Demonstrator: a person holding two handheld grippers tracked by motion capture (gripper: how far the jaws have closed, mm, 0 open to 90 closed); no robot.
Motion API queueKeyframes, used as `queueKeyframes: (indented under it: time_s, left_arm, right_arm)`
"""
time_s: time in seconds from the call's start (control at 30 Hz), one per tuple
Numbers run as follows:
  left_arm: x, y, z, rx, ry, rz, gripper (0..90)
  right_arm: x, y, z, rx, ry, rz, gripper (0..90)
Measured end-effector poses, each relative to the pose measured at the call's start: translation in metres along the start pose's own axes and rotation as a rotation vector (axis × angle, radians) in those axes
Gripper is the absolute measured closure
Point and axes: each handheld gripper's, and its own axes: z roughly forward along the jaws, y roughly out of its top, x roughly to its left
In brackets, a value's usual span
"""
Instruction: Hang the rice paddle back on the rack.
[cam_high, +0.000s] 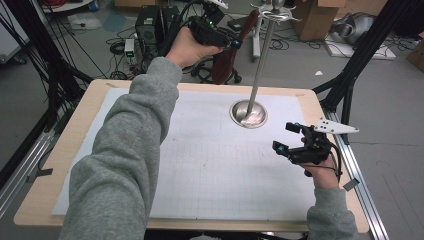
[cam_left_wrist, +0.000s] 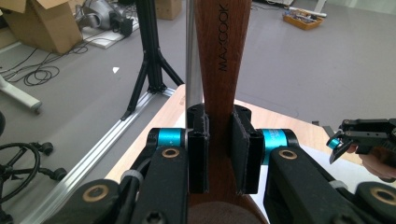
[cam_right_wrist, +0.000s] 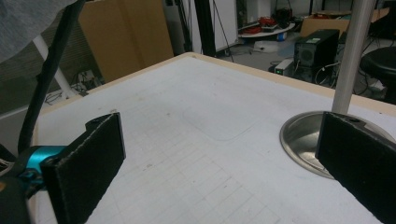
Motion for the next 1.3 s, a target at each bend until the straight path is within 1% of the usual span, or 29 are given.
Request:
queueKeyframes:
  time_s: [0.3, 0.33, 0.37, 0.57, 0.67, 0.7, 0.97, 1.03, 1.23, 1.3]
  left_arm:
    - [0.002, -0.001, 0.007, -0.004, -0.004, -0.003, 77.9]
    - [0.002, -0.002, 0.008, -0.012, -0.003, -0.01, 77.9]
    - [0.002, -0.002, 0.008, -0.011, -0.004, -0.01, 77.9]
    - [0.002, -0.002, 0.012, -0.008, -0.007, -0.005, 77.9]
    - [0.002, -0.003, 0.015, -0.021, -0.008, -0.011, 77.9]
    - [0.003, -0.003, 0.015, -0.014, -0.011, -0.007, 77.9]
    - [0.001, -0.003, 0.022, -0.021, -0.003, -0.014, 77.9]
    - [0.002, -0.003, 0.023, -0.02, 0.001, -0.01, 77.9]
    - [0.0, -0.003, 0.029, -0.025, 0.011, -0.018, 77.8]
    - [0.0, -0.003, 0.031, -0.032, 0.014, -0.024, 77.8]
  right_arm:
    - [0.0, -0.001, -0.001, 0.002, -0.003, 0.009, 0.2]
    - [-0.001, -0.001, -0.001, 0.0, -0.003, 0.006, 0.3]
    - [-0.001, -0.001, -0.001, -0.003, -0.004, 0.001, 0.3]
    - [-0.002, -0.002, -0.002, 0.002, -0.009, 0.01, 0.3]
    - [-0.001, -0.002, -0.003, 0.003, -0.011, 0.012, 0.3]
    - [-0.001, -0.002, -0.003, 0.003, -0.011, 0.012, 0.3]
    - [-0.002, -0.003, -0.003, 0.004, -0.014, 0.012, 0.2]
    - [-0.002, -0.003, -0.003, 0.003, -0.014, 0.011, 0.3]
    - [-0.001, -0.003, -0.003, 0.003, -0.014, 0.013, 0.3]
    - [-0.001, -0.003, -0.002, 0.006, -0.013, 0.005, 0.3]
